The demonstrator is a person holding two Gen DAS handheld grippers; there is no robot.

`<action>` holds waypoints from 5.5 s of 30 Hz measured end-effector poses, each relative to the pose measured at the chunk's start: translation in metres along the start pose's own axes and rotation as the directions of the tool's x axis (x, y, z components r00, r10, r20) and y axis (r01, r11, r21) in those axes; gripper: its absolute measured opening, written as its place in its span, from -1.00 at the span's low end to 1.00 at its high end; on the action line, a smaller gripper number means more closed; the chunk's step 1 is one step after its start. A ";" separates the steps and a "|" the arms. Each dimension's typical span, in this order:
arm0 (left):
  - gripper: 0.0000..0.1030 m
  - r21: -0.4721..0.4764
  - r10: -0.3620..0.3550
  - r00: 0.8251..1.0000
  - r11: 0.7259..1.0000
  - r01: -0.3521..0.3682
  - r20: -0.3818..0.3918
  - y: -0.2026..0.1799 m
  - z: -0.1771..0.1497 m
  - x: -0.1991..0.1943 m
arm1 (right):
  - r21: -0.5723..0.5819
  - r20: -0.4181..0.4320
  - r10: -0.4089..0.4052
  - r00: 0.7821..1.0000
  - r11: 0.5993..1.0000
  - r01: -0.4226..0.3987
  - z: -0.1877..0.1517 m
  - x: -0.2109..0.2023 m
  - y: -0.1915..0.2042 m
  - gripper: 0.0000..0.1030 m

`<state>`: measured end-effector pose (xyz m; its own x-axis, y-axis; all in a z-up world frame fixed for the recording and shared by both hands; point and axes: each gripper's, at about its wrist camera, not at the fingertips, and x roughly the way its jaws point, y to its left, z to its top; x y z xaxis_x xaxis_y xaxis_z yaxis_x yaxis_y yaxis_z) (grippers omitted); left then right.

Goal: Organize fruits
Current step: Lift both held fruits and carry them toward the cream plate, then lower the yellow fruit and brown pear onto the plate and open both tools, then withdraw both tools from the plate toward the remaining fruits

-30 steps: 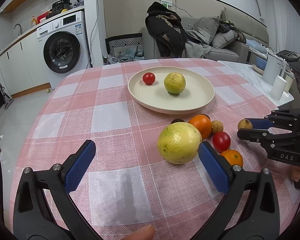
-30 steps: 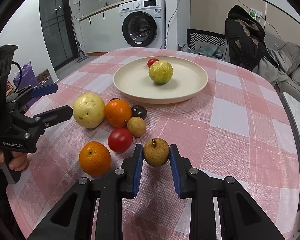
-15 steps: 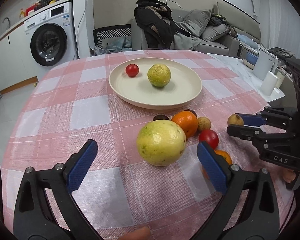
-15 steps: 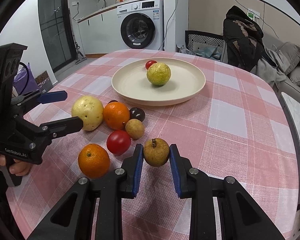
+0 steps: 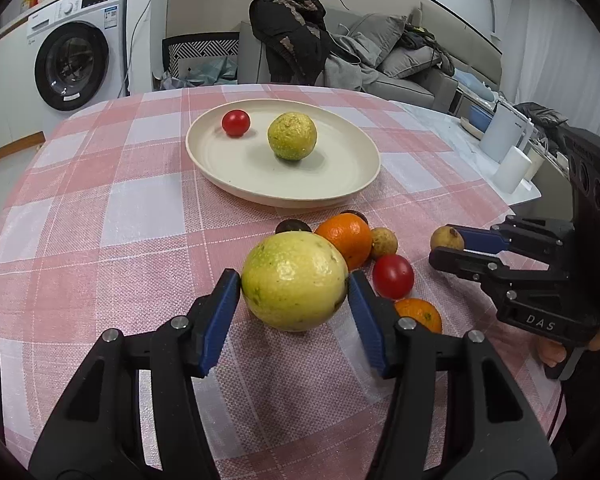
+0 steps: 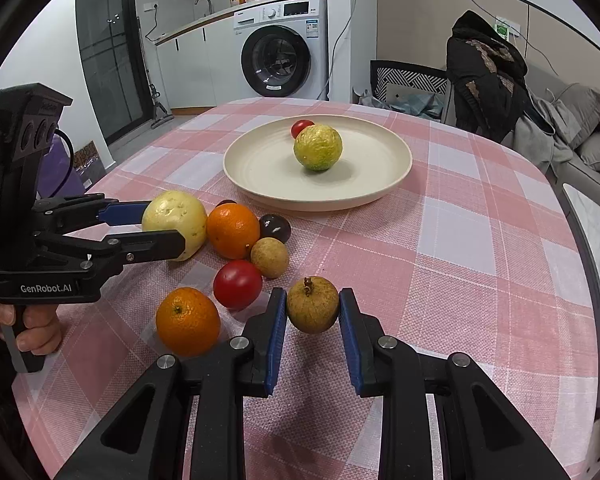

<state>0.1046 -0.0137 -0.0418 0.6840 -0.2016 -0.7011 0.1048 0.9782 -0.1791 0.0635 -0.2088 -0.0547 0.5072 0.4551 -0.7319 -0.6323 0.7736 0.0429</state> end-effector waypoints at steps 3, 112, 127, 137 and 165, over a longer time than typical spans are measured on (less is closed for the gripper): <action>0.03 0.011 -0.005 1.000 1.000 0.005 0.001 -0.002 -0.001 -0.001 | 0.000 0.003 0.001 1.000 1.000 -0.001 0.000 0.000 -0.001 -0.47; 0.04 0.057 0.158 0.976 0.984 -0.168 0.152 0.009 0.069 0.036 | 0.243 0.077 0.014 0.997 0.969 -0.032 0.078 0.044 -0.034 -0.47; -0.01 0.068 0.150 0.976 0.984 -0.162 0.157 0.010 0.068 0.036 | 0.213 0.074 -0.011 0.997 0.977 -0.005 0.075 0.046 -0.029 -0.24; 0.67 0.037 0.178 0.968 0.982 -0.187 0.175 0.019 0.060 0.019 | 0.180 0.103 -0.041 0.994 0.983 0.022 0.073 0.037 -0.025 0.75; 0.99 0.039 0.219 0.953 0.972 -0.232 0.210 0.010 0.028 -0.040 | 0.152 0.087 -0.059 0.994 0.987 0.045 0.051 0.006 -0.015 1.00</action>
<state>0.0987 0.0054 0.0037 0.8263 0.0322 -0.5622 -0.0283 0.9995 0.0156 0.1059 -0.1958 -0.0249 0.5927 0.4457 -0.6709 -0.5125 0.8512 0.1127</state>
